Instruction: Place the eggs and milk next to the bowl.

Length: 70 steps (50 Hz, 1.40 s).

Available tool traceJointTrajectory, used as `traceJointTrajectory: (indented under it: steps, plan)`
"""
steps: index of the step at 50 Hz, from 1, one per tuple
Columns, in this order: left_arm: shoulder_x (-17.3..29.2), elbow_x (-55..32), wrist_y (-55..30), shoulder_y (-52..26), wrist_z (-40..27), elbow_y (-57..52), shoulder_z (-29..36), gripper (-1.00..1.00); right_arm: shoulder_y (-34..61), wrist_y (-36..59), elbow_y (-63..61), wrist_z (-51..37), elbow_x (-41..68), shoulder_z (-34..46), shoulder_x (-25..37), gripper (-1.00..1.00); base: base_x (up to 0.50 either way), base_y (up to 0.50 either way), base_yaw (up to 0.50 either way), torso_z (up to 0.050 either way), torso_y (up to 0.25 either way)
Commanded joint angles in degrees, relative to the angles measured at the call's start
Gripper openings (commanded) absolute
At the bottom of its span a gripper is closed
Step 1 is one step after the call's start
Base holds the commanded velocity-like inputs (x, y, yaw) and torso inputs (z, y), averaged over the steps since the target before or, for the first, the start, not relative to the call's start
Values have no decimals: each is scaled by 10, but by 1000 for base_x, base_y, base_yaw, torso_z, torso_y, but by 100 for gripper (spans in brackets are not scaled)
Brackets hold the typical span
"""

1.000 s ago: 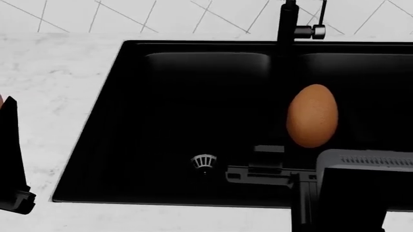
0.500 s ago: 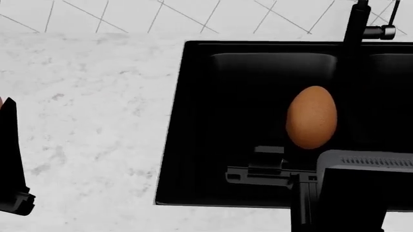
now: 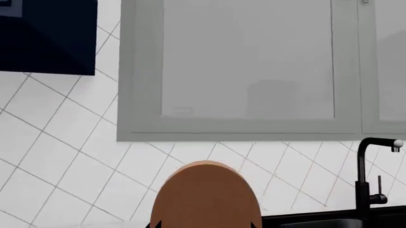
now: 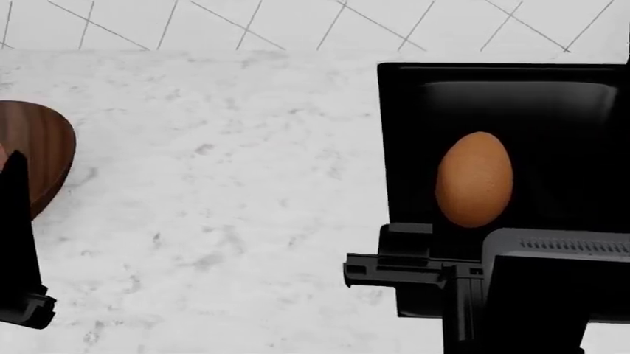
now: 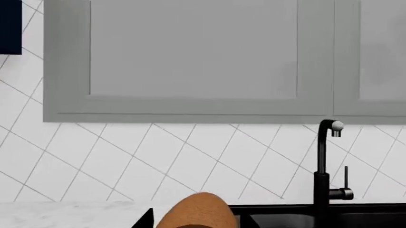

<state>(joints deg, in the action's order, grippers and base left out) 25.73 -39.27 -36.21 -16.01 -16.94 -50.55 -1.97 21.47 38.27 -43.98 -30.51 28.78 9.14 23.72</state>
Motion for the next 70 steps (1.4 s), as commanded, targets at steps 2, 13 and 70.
traceJointTrajectory:
  steps: [2,13,70]
  plan:
    - [-10,-6,22,12,-4,23,1,-100,-11,-14,15,7,-19,8,-7,-100,-1,500,0,0,0]
    - [-11,-4,28,14,-4,28,5,-100,-12,-15,15,6,-17,7,-5,-100,-1,500,0,0,0]
    - [0,9,52,20,6,39,29,-100,-13,-14,17,-5,-1,4,0,-100,6,387,0,0,0]
